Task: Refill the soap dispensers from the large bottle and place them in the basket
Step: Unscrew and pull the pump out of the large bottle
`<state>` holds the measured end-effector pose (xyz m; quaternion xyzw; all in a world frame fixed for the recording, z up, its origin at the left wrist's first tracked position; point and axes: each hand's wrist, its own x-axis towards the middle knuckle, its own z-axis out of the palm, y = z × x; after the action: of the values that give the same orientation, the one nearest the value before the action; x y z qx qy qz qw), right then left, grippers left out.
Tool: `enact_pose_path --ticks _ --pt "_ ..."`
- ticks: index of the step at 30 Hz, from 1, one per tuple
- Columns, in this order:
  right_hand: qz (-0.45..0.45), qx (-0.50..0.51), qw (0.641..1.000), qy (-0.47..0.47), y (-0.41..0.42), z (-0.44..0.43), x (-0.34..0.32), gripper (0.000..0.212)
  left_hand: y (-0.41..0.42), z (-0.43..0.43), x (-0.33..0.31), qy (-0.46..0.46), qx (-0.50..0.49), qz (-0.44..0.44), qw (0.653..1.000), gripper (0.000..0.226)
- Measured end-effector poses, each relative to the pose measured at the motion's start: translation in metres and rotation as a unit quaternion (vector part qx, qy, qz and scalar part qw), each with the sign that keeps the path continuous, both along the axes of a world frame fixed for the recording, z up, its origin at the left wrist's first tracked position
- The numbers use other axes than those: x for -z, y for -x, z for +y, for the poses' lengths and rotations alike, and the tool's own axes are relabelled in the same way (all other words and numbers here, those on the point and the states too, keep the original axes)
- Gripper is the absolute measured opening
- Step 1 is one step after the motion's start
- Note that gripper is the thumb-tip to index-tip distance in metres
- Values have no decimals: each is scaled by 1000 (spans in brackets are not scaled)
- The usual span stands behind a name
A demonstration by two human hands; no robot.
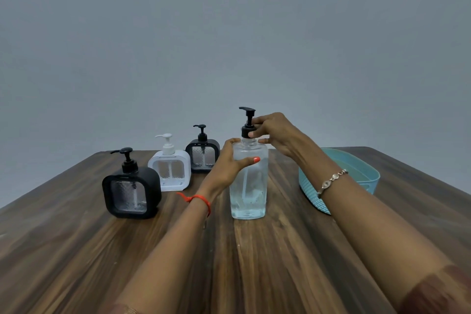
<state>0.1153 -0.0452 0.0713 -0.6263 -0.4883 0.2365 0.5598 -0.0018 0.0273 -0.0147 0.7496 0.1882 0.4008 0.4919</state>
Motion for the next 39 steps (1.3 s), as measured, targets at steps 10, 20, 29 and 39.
enact_pose_path --ticks 10,20,29,39 --pt "-128 78 989 2 17 1 0 14 0 1 -1 -5 3 11 1000 59" --pt "-39 52 996 -64 7 -9 -30 20 0 2 0 -10 -8 26 1000 67" --pt "-47 131 974 -181 8 -11 -69 23 -1 3 0 -7 -15 26 1000 68" --pt "-16 185 949 -254 9 -23 -80 26 -1 3 2 0 -11 19 1000 64"
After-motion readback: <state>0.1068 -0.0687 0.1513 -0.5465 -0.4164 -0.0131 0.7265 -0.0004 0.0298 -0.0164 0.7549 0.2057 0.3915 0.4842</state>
